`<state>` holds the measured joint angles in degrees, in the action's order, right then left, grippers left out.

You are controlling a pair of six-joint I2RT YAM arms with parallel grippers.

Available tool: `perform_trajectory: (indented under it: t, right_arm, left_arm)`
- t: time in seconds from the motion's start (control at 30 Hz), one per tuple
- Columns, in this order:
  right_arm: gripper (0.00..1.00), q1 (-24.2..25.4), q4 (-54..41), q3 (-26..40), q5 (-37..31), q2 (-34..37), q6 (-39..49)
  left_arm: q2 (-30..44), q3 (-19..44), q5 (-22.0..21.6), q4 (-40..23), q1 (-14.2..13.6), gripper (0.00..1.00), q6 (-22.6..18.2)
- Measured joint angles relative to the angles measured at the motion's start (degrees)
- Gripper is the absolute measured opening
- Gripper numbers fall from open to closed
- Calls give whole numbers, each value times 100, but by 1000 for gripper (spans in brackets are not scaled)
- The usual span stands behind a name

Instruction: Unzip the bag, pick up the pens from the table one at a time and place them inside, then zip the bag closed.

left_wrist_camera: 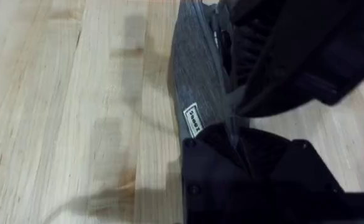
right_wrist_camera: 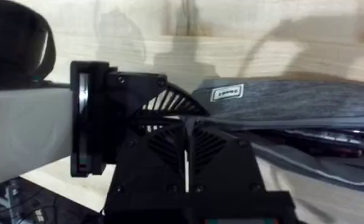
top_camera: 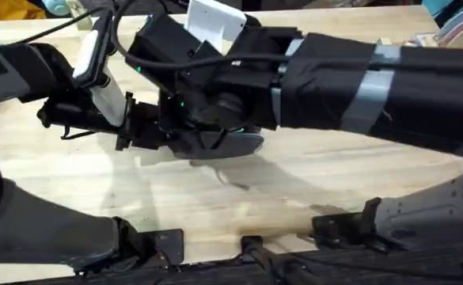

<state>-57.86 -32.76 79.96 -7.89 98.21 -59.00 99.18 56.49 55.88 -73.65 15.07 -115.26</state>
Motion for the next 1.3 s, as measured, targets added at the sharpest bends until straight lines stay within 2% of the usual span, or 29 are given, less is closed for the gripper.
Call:
perform_trajectory:
  t: [0.2, 0.37, 0.57, 0.87, 1.13, 1.3]
  right_arm:
    - [30, 339, -333, 0, 191, -30, 216]
    - [33, 785, -1076, 0, 295, -180, 398]
    - [31, 1582, -1902, 0, 389, -220, 494]
    - [31, 2867, -2552, 0, 659, -222, 780]
    - [31, 3281, -2636, -63, 922, -222, 1204]
    - [31, 3343, -2478, -506, 667, -227, 1328]
  left_arm:
    - [0, 0, 80, 29, 0, 44, 0]
    - [0, 0, 95, 53, -4, 44, 0]
    - [0, 0, 97, 60, -4, 44, 0]
    - [0, -17, 229, 66, -110, 44, 4]
    - [20, -21, 334, 83, -144, 44, 6]
    - [20, -22, 326, 81, -144, 44, 4]
